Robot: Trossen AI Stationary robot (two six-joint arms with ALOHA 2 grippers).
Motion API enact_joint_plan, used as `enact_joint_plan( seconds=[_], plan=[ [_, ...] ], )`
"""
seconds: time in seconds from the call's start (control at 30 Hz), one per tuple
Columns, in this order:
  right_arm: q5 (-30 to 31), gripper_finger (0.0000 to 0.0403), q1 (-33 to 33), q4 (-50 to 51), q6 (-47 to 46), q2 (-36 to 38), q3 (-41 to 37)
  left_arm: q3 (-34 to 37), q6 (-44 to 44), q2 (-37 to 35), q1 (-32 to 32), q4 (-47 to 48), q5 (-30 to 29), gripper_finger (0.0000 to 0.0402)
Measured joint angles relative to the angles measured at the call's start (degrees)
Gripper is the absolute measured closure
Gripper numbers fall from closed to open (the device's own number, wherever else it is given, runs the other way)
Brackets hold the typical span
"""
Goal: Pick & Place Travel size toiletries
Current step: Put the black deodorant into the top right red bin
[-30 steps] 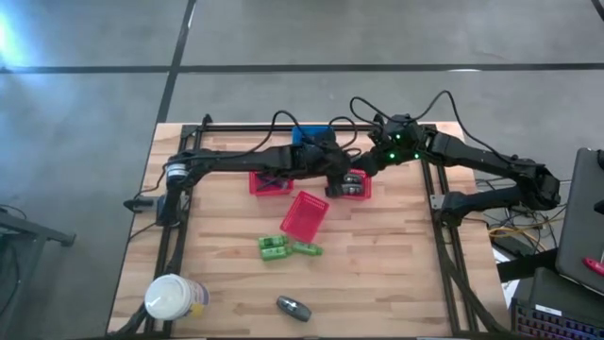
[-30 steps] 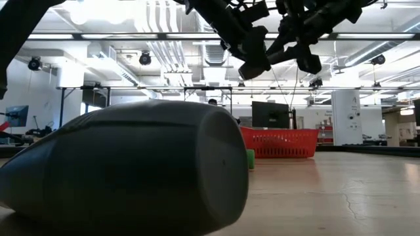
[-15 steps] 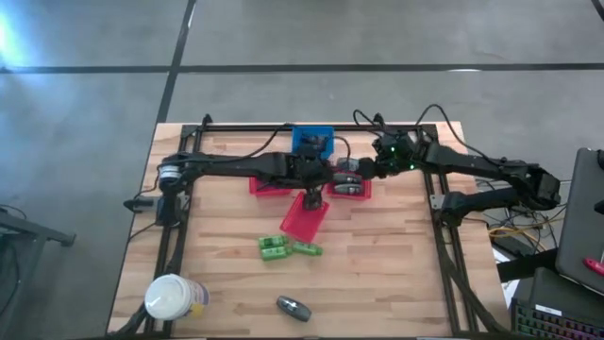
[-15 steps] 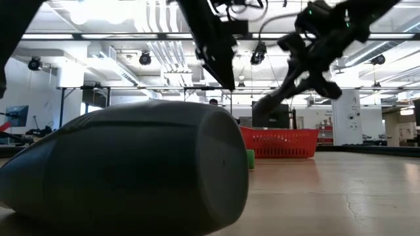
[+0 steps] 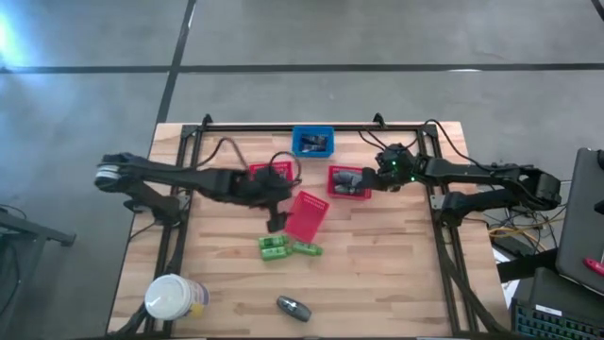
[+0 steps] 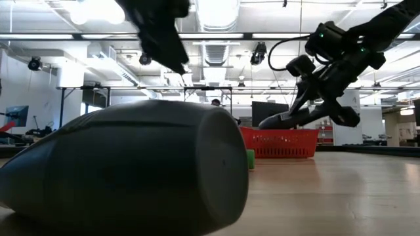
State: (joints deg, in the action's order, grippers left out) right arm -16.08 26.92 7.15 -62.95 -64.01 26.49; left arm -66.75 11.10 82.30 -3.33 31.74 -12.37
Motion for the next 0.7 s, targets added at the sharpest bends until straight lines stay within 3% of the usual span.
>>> enact_joint_plan(
  seconds=[0.23, 0.53, 0.7],
  plan=[
    [1.5, 0.0185, 0.0, 0.0, 1.8, 0.0, 0.5, 9.2, 1.1, -4.9, -9.0, -5.7, 4.0, 0.0052],
    [3.1, 0.007, -0.1, 10.0, 6.5, 0.0, 5.3, 11.8, -1.1, -3.7, -20.6, -10.3, 4.7, 0.0053],
    [6.0, 0.0027, -0.1, 16.6, 10.7, 0.1, 8.7, 11.8, -5.3, -0.3, -23.7, -17.0, 5.5, 0.0053]
  ],
)
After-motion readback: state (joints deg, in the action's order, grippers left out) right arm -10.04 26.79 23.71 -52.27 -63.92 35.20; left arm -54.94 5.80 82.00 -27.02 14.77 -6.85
